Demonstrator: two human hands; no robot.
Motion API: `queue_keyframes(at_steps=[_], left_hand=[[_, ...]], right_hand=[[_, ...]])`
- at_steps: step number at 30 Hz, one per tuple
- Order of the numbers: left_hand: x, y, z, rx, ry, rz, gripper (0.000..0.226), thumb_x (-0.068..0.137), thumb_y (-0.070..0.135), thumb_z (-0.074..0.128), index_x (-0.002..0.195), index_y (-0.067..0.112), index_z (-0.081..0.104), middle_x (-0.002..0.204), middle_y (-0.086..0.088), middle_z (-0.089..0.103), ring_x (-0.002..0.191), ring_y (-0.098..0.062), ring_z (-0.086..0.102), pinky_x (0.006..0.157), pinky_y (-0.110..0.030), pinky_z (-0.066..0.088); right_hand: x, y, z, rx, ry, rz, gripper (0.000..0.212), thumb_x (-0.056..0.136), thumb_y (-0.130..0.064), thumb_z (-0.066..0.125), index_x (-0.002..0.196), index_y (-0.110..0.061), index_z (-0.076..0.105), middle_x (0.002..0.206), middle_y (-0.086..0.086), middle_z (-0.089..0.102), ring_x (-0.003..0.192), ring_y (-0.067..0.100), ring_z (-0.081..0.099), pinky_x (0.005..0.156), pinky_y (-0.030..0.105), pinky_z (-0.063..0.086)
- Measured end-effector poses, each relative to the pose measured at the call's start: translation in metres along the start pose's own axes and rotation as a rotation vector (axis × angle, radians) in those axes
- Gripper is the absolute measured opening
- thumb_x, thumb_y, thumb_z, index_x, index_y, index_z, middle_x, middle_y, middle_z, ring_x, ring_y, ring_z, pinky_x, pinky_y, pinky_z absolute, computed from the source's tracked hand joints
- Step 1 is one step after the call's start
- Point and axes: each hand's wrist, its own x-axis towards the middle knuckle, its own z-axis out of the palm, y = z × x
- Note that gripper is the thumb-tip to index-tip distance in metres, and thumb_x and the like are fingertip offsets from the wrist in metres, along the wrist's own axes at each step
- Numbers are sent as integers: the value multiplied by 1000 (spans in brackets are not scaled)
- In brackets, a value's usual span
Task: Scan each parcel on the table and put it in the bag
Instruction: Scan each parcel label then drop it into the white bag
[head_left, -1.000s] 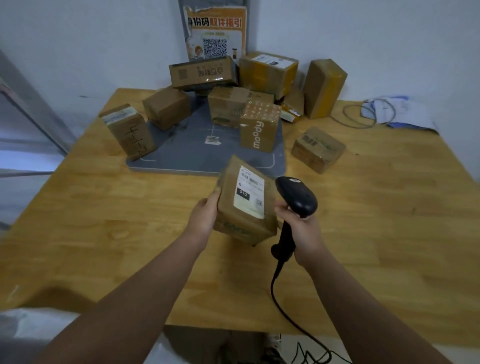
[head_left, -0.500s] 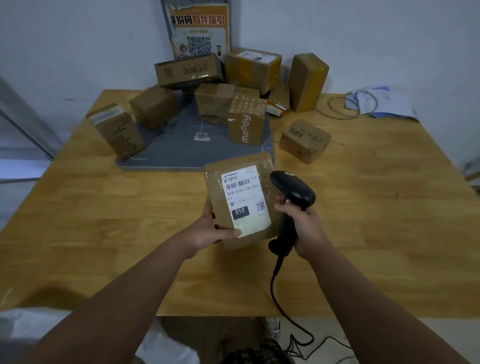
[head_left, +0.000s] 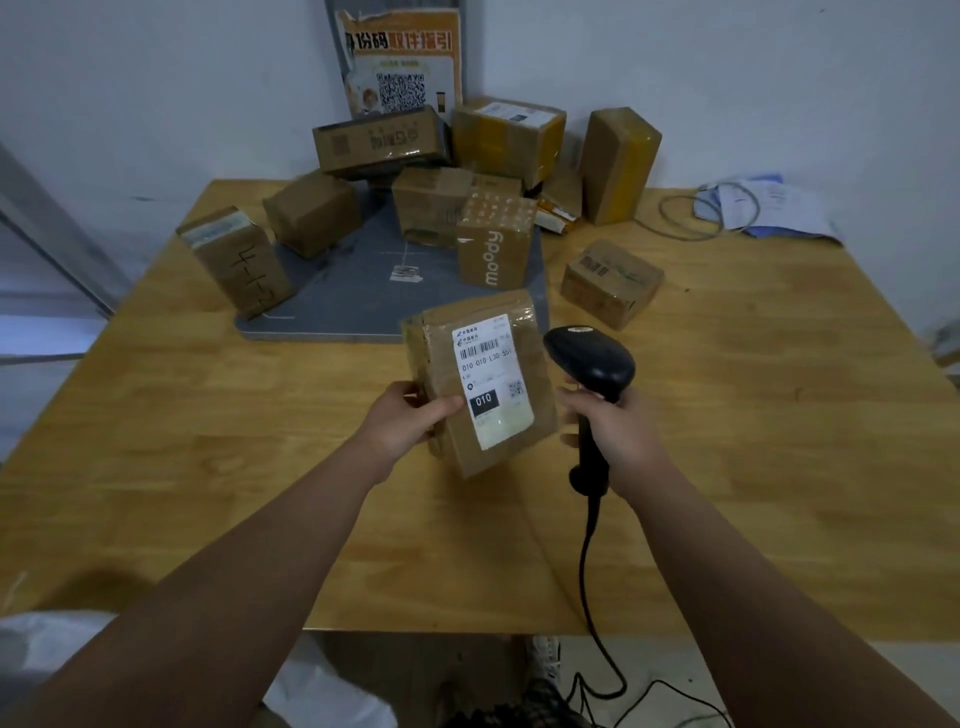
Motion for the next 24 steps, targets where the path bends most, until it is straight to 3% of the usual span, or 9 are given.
queue_keyframes(at_steps=[1,5,10,16,24], left_hand=[[2,0,0,-5,30,-6,67,81,30,76,135,7,43,108,4,56,93,-11,58,79,-27,52],[6,-1,1,-31,84,-23,75,81,30,76,140,5,37,116,-2,54,96,-16,56,82,-30,51],[8,-2,3,-42,107,-40,76,81,30,76,141,6,36,118,-2,51,99,-18,55,84,-31,51],[12,-4,3,-15,111,-30,78,80,33,77,141,8,35,123,-3,52,105,-18,54,88,-32,51],[14,-7,5,-16,128,-29,78,79,33,78,140,8,36,127,-5,53,106,-18,54,88,-32,50]], right_hand=[[-5,-3,2,-30,-39,-17,5,84,-8,69,82,-4,66,68,8,59,61,19,57,60,33,49],[-24,3,10,-187,-93,-93,25,86,-14,69,65,-5,61,50,8,53,44,17,51,47,24,46],[-28,12,15,-158,-52,-52,25,86,-22,71,75,-3,60,52,8,54,42,16,52,45,23,45],[-23,6,16,-258,-21,-58,23,85,-20,70,71,-7,58,42,-3,52,40,13,54,45,21,45],[-21,-1,19,-317,-4,-46,14,81,-14,66,76,-2,60,46,1,53,39,12,53,44,22,45]])
